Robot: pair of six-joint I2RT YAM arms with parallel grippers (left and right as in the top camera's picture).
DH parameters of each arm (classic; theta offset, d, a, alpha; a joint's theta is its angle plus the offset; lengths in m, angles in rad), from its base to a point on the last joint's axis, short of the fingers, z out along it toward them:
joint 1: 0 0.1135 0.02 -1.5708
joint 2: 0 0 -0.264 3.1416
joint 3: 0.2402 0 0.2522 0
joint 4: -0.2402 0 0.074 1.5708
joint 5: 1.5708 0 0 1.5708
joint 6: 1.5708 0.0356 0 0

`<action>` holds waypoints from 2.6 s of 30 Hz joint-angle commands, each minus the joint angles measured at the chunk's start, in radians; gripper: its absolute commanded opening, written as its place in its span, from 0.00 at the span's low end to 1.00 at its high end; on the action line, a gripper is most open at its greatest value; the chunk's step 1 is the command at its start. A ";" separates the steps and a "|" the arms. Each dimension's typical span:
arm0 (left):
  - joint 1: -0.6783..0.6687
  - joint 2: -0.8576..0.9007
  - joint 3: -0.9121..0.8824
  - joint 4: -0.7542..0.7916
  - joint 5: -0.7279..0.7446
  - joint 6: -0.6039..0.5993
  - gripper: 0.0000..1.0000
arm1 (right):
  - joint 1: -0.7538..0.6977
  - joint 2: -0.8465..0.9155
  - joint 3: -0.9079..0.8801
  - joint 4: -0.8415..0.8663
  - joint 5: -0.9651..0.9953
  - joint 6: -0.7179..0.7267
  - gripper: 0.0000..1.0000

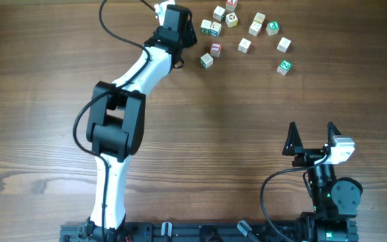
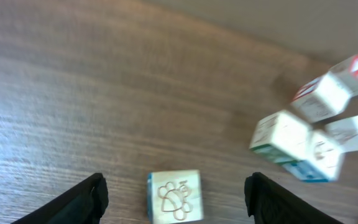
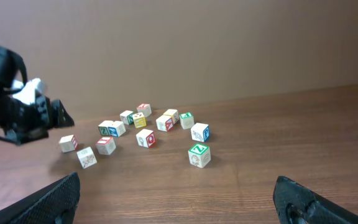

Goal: Form a horizontal line
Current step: 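Lower the left gripper and grasp the bee-picture block, then carry the bee block left and set it down on the table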

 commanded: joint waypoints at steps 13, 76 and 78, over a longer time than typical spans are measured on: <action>0.006 0.129 0.005 0.014 0.021 0.064 0.49 | 0.004 -0.003 -0.001 0.006 -0.016 -0.018 1.00; -0.231 -0.271 -0.393 -0.299 -0.014 -0.022 0.39 | 0.004 -0.003 -0.001 0.006 -0.016 -0.018 1.00; -0.231 -0.271 -0.393 -0.299 -0.014 -0.021 0.40 | 0.004 -0.003 -0.001 0.006 -0.016 -0.018 1.00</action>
